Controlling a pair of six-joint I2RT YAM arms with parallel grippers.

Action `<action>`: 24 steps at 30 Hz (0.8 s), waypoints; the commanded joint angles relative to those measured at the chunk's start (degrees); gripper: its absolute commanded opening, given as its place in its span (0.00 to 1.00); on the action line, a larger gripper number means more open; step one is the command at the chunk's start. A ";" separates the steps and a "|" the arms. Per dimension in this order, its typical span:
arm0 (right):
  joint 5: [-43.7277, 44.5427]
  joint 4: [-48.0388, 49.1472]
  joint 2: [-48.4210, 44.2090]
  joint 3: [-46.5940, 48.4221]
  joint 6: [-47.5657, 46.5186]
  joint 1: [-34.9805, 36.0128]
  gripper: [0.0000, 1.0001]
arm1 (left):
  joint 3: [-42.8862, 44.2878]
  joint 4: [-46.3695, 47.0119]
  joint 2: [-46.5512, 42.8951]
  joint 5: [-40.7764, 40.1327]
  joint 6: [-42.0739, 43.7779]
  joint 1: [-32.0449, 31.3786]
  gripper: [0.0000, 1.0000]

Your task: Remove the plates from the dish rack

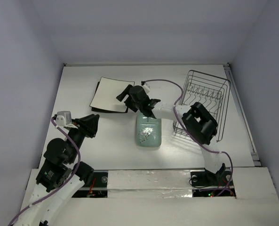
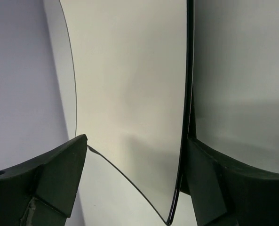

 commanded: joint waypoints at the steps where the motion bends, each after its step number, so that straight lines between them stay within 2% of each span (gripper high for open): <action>1: 2.76 -10.39 -3.14 6.03 -6.17 0.37 0.88 | 0.38 2.07 -0.59 0.19 -0.32 -0.34 0.26; 5: 4.35 -18.83 -1.20 11.22 -10.39 0.37 0.97 | 0.38 1.90 -0.94 0.19 -0.32 -0.34 0.31; 7: 5.48 -23.58 -0.50 14.03 -12.67 0.37 1.00 | 0.38 1.72 -0.76 0.19 -0.41 -0.34 0.40; 8: 6.18 -24.72 -0.41 14.56 -13.38 0.37 1.00 | 0.38 1.72 -0.50 0.19 -0.32 -0.34 0.44; 9: 6.71 -25.26 -0.93 14.48 -14.43 0.37 1.00 | 0.38 1.63 -0.41 0.19 -0.41 -0.34 0.56; 12: 7.25 -24.82 -2.25 13.16 -17.07 0.37 1.00 | 0.47 1.37 0.03 0.19 -0.41 -0.34 0.74; 19: 10.49 -30.71 -6.72 13.95 -23.92 0.37 0.98 | 0.64 1.28 -0.15 0.19 -0.49 -0.34 0.89; 20: 13.37 -31.32 -7.78 12.82 -24.63 0.37 0.94 | 0.56 1.28 -0.06 0.19 -0.50 -0.34 0.90; 22: 15.58 -31.51 -11.02 10.28 -26.56 0.37 0.63 | 0.73 1.02 0.12 0.19 -0.67 -0.34 0.92; 24: 17.52 -29.06 -19.27 3.89 -29.36 0.37 0.20 | 0.91 0.67 0.64 0.19 -0.85 -0.34 0.94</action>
